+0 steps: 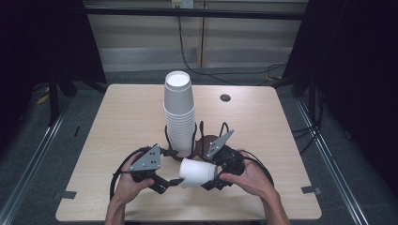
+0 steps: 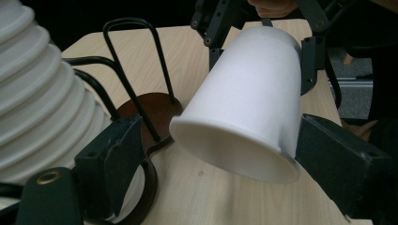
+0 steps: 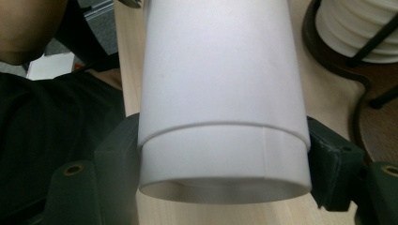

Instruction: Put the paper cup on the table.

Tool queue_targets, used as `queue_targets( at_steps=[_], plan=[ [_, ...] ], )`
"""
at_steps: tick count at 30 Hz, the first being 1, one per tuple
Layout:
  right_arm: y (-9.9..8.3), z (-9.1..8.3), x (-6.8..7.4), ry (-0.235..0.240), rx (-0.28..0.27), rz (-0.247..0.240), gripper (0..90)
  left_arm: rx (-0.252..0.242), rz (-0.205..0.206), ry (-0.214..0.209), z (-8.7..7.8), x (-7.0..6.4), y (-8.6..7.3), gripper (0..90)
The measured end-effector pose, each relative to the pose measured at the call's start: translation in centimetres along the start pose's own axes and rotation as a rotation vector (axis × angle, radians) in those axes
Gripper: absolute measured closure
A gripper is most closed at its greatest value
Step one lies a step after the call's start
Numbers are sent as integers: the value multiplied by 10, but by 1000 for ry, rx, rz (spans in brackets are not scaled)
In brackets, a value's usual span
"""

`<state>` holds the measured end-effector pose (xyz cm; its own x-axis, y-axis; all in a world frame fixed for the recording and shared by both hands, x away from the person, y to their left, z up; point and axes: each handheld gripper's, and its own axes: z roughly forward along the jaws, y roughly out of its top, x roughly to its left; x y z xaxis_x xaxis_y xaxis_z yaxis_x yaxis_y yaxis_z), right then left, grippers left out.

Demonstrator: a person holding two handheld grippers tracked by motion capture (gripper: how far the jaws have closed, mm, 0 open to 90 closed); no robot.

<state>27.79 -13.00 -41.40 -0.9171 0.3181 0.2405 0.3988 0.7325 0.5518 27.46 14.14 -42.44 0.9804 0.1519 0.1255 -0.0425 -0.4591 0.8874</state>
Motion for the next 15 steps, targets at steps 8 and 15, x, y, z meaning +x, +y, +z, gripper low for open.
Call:
queue_targets(
  at_steps=[8, 15],
  plan=[
    [-13, -3, -6, -11, -84, 28, 243, -27, -41, 26, -5, -3, -8, 156],
    [-19, 1, -9, 1, -151, 54, 242, -58, -76, 46, -7, -7, -15, 157]
  ],
)
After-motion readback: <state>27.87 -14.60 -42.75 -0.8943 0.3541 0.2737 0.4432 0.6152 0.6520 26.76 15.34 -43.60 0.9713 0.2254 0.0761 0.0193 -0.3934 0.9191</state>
